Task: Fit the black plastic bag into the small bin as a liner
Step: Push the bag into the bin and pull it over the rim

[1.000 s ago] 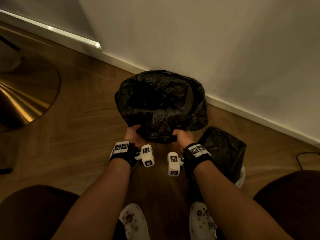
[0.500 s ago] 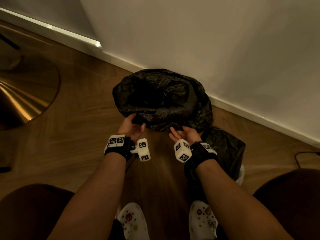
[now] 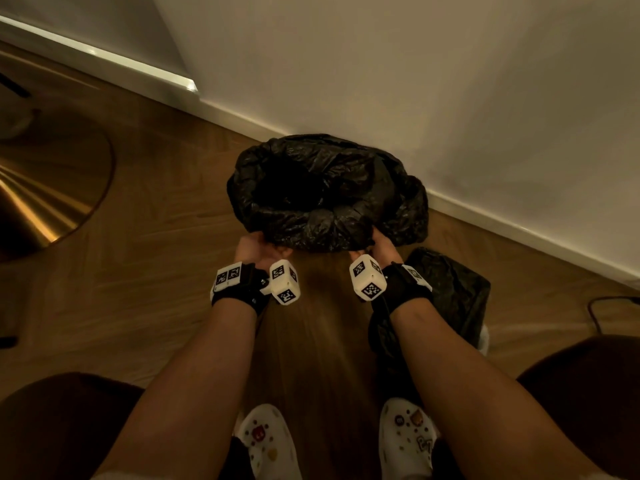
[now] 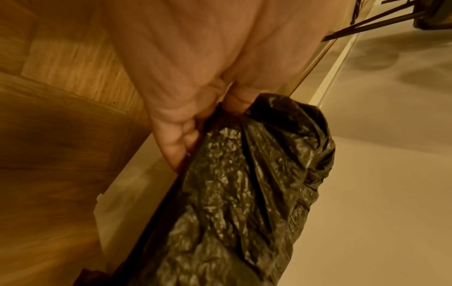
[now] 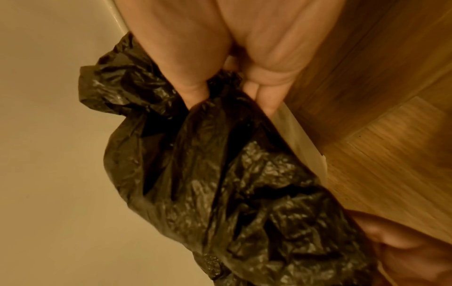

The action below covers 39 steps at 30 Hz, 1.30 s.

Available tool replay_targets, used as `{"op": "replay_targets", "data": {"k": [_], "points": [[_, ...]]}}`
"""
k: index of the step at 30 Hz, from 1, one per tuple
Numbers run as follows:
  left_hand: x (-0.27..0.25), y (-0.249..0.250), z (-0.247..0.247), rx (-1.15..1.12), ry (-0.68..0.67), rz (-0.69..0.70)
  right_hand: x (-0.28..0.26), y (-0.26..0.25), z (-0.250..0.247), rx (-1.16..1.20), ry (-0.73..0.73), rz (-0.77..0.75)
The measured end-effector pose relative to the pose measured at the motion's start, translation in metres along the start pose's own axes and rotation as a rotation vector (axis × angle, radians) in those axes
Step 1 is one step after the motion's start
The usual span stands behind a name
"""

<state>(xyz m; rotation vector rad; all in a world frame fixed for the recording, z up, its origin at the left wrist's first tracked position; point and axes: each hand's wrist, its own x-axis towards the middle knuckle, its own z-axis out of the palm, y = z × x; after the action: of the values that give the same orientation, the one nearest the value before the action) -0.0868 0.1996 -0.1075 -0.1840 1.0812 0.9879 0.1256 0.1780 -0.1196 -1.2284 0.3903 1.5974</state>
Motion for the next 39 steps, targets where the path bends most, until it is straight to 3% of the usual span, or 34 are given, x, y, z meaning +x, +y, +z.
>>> {"op": "replay_targets", "data": {"k": [3,8,12,17,20,23,26,34,39], "points": [[-0.005,0.001,0.008,0.046,-0.009,0.047,-0.001,-0.001,0.000,-0.063,0.031,0.005],[-0.001,0.005,0.002,0.187,0.154,0.035,-0.012,0.001,-0.003,-0.219,0.148,-0.013],[0.005,0.008,-0.007,0.082,0.151,0.048,-0.032,0.009,-0.005,-0.070,0.001,-0.003],[-0.011,-0.001,0.002,0.143,-0.005,0.052,-0.038,0.025,0.004,-0.296,-0.106,-0.015],[-0.005,-0.006,0.009,0.358,0.001,0.045,-0.032,0.029,0.010,-0.466,-0.015,-0.067],[0.006,-0.005,0.009,0.438,0.090,0.054,-0.025,0.025,0.010,-0.528,0.104,-0.085],[0.013,0.000,0.002,0.401,0.141,0.050,-0.020,0.018,0.007,-0.460,0.134,-0.027],[0.021,-0.007,-0.007,0.315,0.112,0.064,-0.014,0.017,0.011,-0.048,0.115,0.059],[0.018,-0.002,-0.010,0.250,0.099,0.063,-0.008,0.006,0.010,-0.059,0.085,0.068]]}}
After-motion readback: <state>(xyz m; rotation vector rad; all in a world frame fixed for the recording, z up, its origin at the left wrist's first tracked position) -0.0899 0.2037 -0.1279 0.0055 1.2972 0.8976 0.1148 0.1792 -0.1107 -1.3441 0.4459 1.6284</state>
